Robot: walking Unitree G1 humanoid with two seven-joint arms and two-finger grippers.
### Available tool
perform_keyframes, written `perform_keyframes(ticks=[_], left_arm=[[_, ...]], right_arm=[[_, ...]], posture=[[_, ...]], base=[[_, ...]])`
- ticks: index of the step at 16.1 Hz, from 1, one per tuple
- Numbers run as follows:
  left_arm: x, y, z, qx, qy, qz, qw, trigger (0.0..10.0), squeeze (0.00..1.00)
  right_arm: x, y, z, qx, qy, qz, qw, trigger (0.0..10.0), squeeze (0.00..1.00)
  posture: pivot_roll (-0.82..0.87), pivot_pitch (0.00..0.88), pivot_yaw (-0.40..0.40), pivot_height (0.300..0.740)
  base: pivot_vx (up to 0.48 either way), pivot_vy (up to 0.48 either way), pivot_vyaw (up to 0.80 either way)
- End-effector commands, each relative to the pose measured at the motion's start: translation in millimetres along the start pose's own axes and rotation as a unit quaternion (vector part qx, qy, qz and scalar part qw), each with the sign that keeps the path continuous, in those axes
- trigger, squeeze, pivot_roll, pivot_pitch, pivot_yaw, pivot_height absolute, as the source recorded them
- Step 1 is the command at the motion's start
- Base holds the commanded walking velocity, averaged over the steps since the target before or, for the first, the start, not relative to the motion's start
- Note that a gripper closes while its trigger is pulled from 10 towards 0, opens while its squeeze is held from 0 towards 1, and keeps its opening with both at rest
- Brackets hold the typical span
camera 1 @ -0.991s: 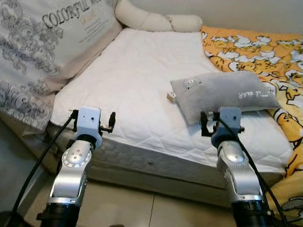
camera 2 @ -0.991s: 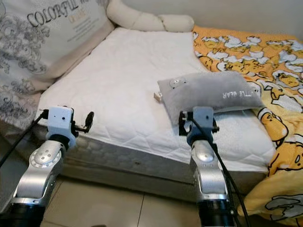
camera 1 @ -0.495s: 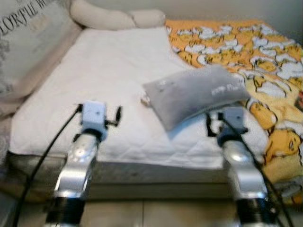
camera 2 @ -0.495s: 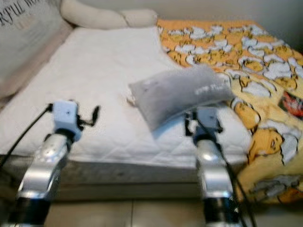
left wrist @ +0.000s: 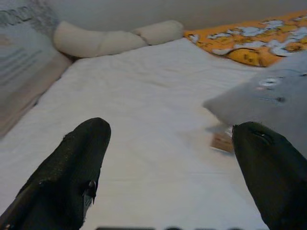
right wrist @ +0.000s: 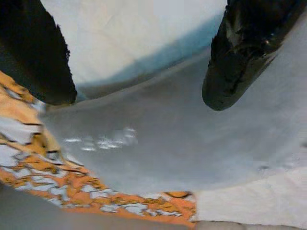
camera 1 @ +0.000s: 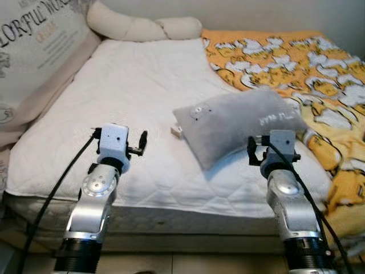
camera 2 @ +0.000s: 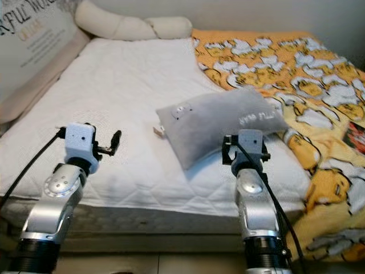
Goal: Clean up the room
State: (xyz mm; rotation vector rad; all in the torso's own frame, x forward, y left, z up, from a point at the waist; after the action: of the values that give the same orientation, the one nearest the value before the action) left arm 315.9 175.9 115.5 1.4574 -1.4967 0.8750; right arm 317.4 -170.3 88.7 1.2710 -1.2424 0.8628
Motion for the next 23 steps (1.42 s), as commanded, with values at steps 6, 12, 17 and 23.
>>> perform_keyframes(ticks=[6, 12, 17, 23], left_arm=[[2.6, -1.9, -3.1, 0.005, -0.001, 0.003, 1.0, 10.0, 0.0], [2.2, -1.1, -0.9, 0.002, 0.001, 0.004, 1.0, 10.0, 0.0], [0.9, 0.3, 0.7, 0.0, 0.001, 0.004, 1.0, 10.0, 0.0], [-2.0, 2.8, 2.1, 0.001, -0.006, 0.001, 1.0, 10.0, 0.0]], right_arm=[[3.3, -1.2, -6.4, 0.011, 0.0, 0.006, 1.0, 10.0, 0.0], [0.9, -0.4, -5.8, 0.009, 0.001, 0.003, 1.0, 10.0, 0.0], [-0.4, 0.3, -5.3, 0.011, 0.005, 0.003, 1.0, 10.0, 0.0], [-1.3, 1.1, -9.7, 0.028, 0.007, 0.006, 1.0, 10.0, 0.0]], posture=[[0.07, 0.0, 0.011, 0.74], [0.06, 0.0, 0.007, 0.74], [0.07, 0.0, 0.005, 0.74], [0.07, 0.0, -0.001, 0.74]], base=[[0.337, 0.0, 0.0], [0.369, 0.0, 0.0], [0.371, 0.0, 0.0], [0.231, 0.0, 0.0]])
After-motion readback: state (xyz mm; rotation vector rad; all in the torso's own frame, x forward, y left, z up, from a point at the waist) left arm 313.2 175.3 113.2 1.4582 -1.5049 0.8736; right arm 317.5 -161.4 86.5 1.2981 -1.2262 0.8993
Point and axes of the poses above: a point about 5 cm out from each wrist's last joint towards the gripper, its own y axis pointing back from the gripper into the wrist, its own x axis along the axis of the wrist's last joint, z = x × y, the point moved 2 cm from there along -y, pointing out of the wrist towards the gripper, and after that the axes turned 13 degrees about -y, right-handed, at the moved point
